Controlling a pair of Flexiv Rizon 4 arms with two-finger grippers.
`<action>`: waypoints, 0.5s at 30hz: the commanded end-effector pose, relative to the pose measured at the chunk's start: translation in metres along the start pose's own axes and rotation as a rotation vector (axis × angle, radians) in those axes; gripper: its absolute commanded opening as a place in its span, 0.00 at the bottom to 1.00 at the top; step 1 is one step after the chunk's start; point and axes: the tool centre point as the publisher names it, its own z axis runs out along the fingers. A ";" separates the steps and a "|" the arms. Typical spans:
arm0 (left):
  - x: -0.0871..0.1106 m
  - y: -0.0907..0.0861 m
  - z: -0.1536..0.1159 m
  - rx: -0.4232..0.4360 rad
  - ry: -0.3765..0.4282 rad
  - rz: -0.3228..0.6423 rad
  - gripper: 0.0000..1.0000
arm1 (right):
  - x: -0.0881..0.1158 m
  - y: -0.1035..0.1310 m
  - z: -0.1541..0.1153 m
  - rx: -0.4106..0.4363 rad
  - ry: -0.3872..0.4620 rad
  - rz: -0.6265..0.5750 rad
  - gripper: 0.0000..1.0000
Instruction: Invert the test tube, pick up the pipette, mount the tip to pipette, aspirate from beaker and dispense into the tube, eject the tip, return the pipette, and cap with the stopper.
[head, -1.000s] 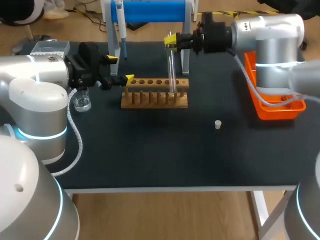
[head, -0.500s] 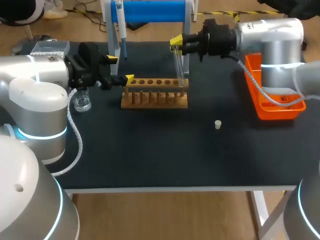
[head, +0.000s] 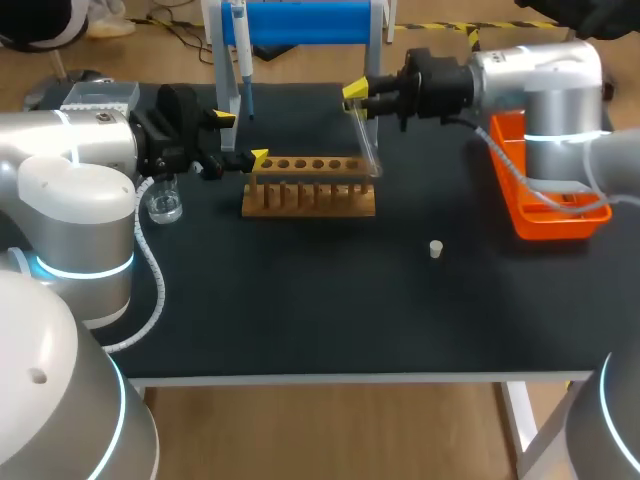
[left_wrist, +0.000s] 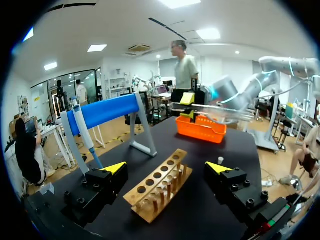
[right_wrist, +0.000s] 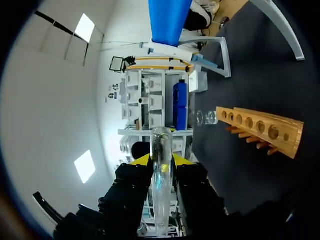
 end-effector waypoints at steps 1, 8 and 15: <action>0.000 0.001 0.000 0.002 -0.001 0.000 1.00 | -0.001 0.002 -0.001 0.012 -0.001 -0.001 0.00; 0.000 0.001 0.000 0.002 -0.001 0.000 1.00 | -0.001 0.003 -0.001 -0.013 0.012 -0.006 0.00; 0.000 0.001 0.000 0.002 -0.001 0.000 1.00 | 0.000 0.004 -0.001 -0.024 0.025 -0.008 0.00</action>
